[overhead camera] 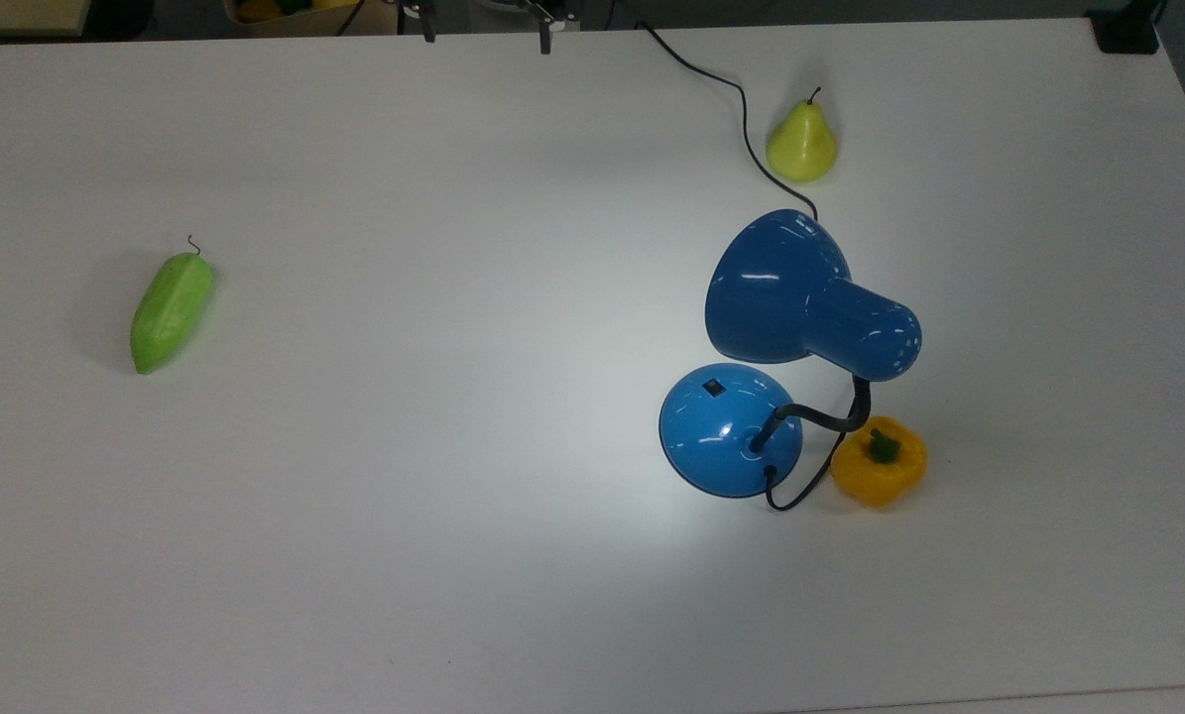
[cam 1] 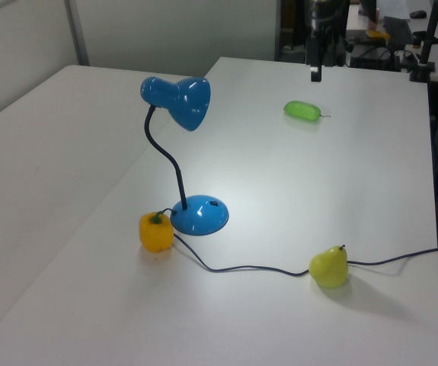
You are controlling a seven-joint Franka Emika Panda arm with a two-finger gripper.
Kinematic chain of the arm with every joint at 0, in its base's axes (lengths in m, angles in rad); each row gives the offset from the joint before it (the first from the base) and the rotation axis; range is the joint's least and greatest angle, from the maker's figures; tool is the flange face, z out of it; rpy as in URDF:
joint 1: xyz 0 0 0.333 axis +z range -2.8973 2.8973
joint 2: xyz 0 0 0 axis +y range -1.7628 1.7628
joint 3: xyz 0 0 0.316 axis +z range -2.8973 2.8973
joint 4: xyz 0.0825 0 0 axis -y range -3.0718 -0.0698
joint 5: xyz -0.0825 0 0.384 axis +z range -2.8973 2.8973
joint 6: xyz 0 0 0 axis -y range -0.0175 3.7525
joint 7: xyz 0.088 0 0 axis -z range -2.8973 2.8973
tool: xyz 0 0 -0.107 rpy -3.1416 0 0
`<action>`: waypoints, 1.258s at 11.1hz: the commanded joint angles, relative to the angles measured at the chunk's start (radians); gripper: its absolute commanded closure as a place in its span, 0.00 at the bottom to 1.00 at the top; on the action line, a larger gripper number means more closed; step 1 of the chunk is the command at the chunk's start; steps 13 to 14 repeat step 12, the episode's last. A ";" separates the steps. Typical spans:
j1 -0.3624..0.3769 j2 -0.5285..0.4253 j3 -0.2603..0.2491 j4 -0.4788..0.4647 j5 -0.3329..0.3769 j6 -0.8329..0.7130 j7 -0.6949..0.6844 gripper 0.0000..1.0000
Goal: Turn on desk lamp
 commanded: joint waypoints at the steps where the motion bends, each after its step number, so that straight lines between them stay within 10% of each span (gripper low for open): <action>1: -0.116 -0.065 0.034 0.002 0.028 -0.003 0.009 0.00; 5: -0.311 -0.081 0.276 -0.067 0.031 0.154 0.006 0.00; 7: -0.276 -0.091 0.269 -0.108 0.025 0.214 -0.052 0.00; 9: -0.129 -0.092 0.144 -0.130 0.016 0.214 -0.069 0.00; 14: -0.108 -0.082 0.131 -0.130 0.014 0.215 -0.088 0.00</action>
